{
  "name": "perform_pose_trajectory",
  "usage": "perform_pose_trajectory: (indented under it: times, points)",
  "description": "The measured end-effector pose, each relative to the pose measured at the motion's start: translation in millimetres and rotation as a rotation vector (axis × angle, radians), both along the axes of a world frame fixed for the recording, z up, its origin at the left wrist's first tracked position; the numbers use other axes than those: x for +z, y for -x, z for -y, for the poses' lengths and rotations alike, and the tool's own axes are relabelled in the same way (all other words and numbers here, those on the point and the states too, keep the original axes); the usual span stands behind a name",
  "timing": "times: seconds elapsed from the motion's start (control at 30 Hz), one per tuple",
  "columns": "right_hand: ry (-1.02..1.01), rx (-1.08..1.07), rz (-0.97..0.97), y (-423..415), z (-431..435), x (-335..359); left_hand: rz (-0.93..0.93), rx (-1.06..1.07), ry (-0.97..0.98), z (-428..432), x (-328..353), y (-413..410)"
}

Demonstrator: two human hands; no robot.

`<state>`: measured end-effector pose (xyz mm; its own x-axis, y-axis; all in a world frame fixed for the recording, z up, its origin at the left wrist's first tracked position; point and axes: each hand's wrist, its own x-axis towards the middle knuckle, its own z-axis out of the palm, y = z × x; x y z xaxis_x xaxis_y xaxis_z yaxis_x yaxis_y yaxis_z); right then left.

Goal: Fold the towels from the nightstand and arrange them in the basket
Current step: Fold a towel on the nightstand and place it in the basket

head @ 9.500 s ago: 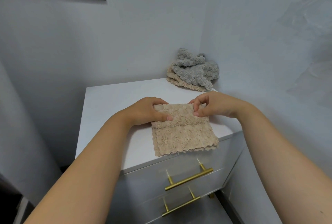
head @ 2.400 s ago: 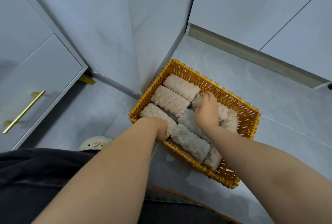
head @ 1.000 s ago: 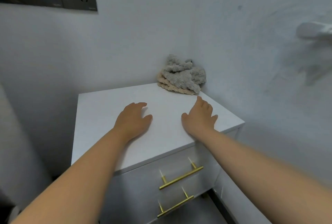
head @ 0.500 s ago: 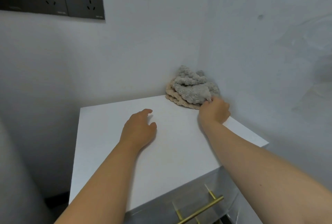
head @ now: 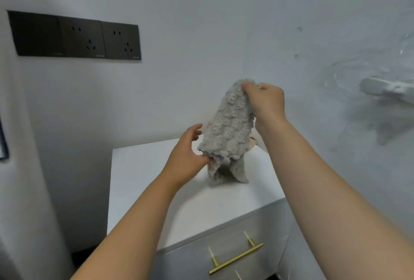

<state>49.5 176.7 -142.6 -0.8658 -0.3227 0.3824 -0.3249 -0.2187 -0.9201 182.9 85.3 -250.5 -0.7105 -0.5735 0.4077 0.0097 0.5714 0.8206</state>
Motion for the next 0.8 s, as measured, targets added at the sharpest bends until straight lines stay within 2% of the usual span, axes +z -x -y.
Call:
perform_pose_trajectory:
  times: [0.07,0.17,0.27,0.33,0.43,0.5,0.67,0.8]
  points:
    - [0.091,0.013,0.149,-8,-12,-7,0.001,-0.15,-0.065,-15,18,-3]
    - [0.213,0.05,0.289,-17,-27,-17,0.076,-0.318,-0.051,-37,38,-10]
    - [0.284,0.085,0.401,-24,-42,-26,0.087,-0.366,-0.04,-54,48,-15]
    - [0.261,0.075,0.455,-29,-53,-27,0.069,-0.406,-0.061,-67,54,-20]
    - [0.187,-0.01,0.412,-31,-68,-28,0.006,-0.436,-0.206,-84,59,-27]
    - [0.181,-0.004,0.367,-32,-78,-29,-0.032,-0.37,-0.261,-92,54,-30]
    - [0.047,0.144,0.285,-30,-103,-31,0.094,-0.337,-0.313,-102,40,-31]
    - [-0.037,0.262,0.217,-32,-114,-27,0.095,-0.39,-0.34,-106,36,-26]
